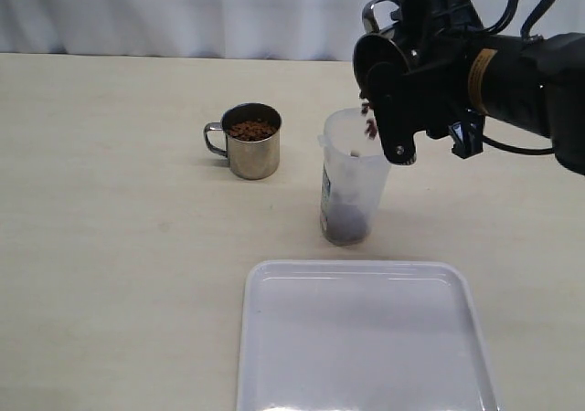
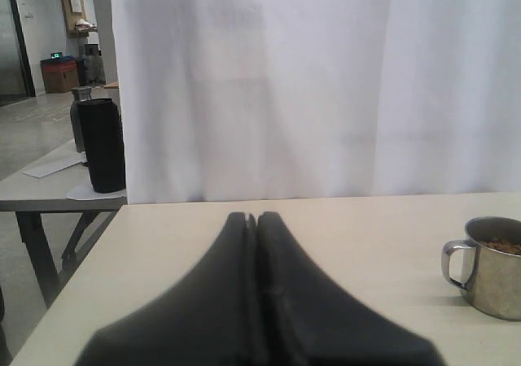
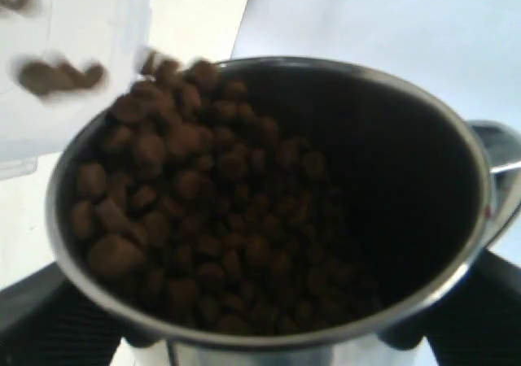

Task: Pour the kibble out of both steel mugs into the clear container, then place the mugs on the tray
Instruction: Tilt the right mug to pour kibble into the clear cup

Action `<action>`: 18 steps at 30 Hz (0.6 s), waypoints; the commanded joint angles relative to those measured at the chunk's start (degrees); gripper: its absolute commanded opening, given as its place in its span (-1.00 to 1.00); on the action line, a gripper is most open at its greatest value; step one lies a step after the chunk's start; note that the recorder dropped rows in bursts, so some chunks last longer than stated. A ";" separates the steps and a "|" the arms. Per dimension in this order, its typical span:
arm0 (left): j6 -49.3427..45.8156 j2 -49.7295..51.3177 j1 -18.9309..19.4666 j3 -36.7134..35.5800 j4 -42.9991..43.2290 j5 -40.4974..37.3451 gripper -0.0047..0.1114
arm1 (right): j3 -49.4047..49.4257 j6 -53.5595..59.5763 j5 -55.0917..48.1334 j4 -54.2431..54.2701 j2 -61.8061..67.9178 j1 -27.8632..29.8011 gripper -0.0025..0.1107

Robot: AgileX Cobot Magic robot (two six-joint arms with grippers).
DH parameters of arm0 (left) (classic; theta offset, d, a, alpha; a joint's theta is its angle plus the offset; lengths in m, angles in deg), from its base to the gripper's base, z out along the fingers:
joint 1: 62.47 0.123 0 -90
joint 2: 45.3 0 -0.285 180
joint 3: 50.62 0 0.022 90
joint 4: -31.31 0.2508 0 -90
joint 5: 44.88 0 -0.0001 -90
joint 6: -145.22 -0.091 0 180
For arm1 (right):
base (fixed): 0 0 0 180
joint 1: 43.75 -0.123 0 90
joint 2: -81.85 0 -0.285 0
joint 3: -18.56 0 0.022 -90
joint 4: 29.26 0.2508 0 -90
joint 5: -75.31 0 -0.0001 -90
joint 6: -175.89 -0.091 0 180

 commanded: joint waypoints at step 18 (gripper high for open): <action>0.07 -0.19 0.26 -0.20 -0.13 0.83 -0.92 | -0.85 8.27 0.36 -0.56 -0.10 -0.16 -0.88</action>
